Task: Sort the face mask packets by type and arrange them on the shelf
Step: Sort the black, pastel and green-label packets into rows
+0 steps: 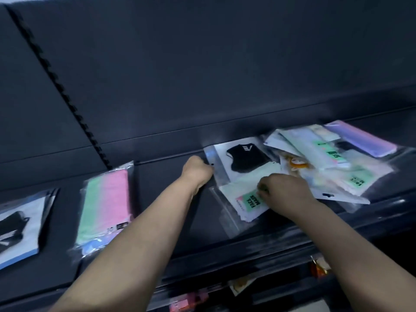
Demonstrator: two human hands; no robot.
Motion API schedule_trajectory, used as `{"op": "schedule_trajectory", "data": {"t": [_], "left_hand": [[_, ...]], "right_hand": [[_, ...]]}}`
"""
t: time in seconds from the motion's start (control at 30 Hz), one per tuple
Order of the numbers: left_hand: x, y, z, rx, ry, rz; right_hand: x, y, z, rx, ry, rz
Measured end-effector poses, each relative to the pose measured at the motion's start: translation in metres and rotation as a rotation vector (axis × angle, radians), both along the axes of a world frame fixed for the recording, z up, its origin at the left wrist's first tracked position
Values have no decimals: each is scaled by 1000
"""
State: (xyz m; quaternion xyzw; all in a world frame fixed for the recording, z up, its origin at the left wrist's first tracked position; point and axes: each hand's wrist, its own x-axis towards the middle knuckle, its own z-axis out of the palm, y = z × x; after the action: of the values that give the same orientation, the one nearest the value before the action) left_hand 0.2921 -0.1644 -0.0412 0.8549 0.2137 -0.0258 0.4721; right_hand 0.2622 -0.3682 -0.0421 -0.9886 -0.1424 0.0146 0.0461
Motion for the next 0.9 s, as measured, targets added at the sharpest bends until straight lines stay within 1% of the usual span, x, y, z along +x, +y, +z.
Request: {"op": "schedule_trajectory", "data": {"t": [0.07,0.13,0.23,0.3,0.33,0.37,0.43,0.47,0.5,0.53,0.63,0.73,0.8,0.83,0.87,0.9], "left_hand": [[17,-16,-6,-72,29,104],[27,-31,-5,-174,21,193],[36,-52,-2,-333,46,258],[38,-64,-1,-363,89,272],[38,-69,-1,-312,93,288],[41,-72,-5,-204,101,296],[42,-76,-9,147,165,281],[43,-81,-7,242,184,293],[46,-83,-8,252,186,291],[48,-87,-7,207,173,281],[49,-85,-1,11,104,293],[46,-71,-5,-14,123,325],[43,-78,-5,-51,120,265],[45,-83,-8,-45,127,227],[45,-88,-11,21,151,204],[46,-91,-12,135,162,209]], "right_hand": [[14,-17,2,51,-45,36],[24,-23,-3,23,-68,109],[37,-33,-12,-44,31,171],[44,-39,-12,-24,82,182],[47,-41,-10,-21,96,195],[47,-43,-8,-18,107,208],[48,-43,-7,2,117,228],[49,-43,-8,12,113,234],[50,-43,-9,17,107,238],[52,-44,-10,18,101,240],[55,-48,-11,-2,89,243],[52,-50,-16,-35,71,255],[49,-51,-21,-50,43,266],[48,-52,-23,-50,28,270],[47,-52,-23,-45,19,271],[46,-51,-23,-38,17,271]]}}
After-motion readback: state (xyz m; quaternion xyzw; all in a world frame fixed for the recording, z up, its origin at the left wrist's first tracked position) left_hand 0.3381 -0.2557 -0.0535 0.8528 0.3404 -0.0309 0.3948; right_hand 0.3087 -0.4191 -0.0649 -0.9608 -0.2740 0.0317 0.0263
